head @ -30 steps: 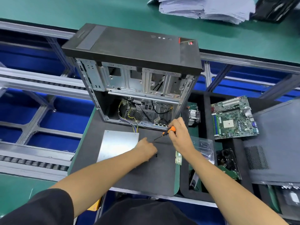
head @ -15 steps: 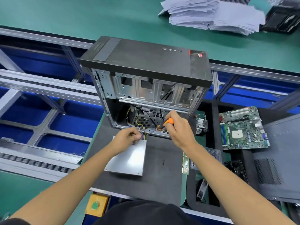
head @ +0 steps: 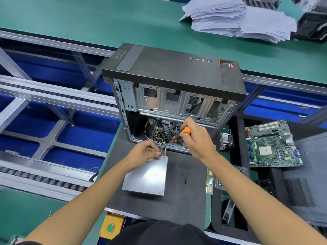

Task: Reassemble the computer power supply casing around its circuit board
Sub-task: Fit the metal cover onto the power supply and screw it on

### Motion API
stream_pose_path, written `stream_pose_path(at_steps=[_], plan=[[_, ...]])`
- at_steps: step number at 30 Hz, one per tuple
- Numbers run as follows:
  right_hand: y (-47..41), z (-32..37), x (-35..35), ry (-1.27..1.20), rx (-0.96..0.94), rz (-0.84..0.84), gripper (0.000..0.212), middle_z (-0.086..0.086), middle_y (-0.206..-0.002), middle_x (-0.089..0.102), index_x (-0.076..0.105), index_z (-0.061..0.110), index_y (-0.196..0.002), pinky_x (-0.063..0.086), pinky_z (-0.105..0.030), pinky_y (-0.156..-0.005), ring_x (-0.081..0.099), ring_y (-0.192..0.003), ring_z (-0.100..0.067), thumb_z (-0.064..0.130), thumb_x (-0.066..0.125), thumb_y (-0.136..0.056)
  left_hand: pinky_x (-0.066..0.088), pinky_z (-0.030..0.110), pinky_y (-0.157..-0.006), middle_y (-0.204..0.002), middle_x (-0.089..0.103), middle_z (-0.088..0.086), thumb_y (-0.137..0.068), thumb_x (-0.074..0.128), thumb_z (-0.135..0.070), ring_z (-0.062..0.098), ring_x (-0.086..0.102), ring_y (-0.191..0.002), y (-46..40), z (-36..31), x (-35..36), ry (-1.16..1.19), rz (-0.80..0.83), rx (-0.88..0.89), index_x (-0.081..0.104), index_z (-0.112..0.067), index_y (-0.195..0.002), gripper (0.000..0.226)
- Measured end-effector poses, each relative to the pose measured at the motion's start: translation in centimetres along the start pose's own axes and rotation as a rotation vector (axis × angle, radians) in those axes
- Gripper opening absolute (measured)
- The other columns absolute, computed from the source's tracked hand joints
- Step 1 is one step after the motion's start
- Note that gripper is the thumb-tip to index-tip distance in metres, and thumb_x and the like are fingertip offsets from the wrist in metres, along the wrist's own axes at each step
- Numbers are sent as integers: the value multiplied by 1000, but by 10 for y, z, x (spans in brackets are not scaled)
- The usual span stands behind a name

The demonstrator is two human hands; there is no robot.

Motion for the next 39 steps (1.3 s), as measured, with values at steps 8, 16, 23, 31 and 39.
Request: stream_pose_path(at_steps=[8,16,23,31,39], plan=[[0,3,7,50,-11,49,10,34,-71,58,40,33,-89,28,-28,-53,54,-66,-3,29,38,-80,56,23,-74,-85,73,24,-89,73,4,24,74,-78,-3,-6,9,-67,40,66,65,1,-96,11],[0,1,8,135,-8,64,10,16,-60,50,40,33,-90,28,-29,-53,50,-59,-9,30,39,-81,59,27,-78,-85,74,22,-90,71,3,28,74,-81,-7,-6,10,-103,31,95,67,5,-98,10],[0,6,12,259,-78,126,11,12,-64,50,34,35,-90,37,-35,-56,50,-61,-20,28,41,-84,53,16,-74,-86,75,5,-86,79,-5,8,70,-78,-11,-7,12,-293,6,142,73,-5,-91,8],[-1,14,32,427,-218,290,21,6,-74,54,43,24,-97,40,-37,-54,48,-61,-22,33,32,-81,34,16,-86,-83,66,-18,-76,86,-36,15,42,-96,-10,-18,20,-720,-55,402,75,-29,-81,14],[-3,7,45,486,-231,360,12,7,-71,44,40,22,-93,27,-34,-51,40,-55,-21,29,37,-84,38,23,-82,-82,62,-21,-74,82,-49,15,39,-92,-10,-13,25,-837,-119,449,75,-34,-81,18]])
Point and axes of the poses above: each hand's wrist, its own y-axis away from the middle knuckle, its own x-axis out of the palm, z = x × y, the point moved 8 cm from there along -y, towards the middle knuckle
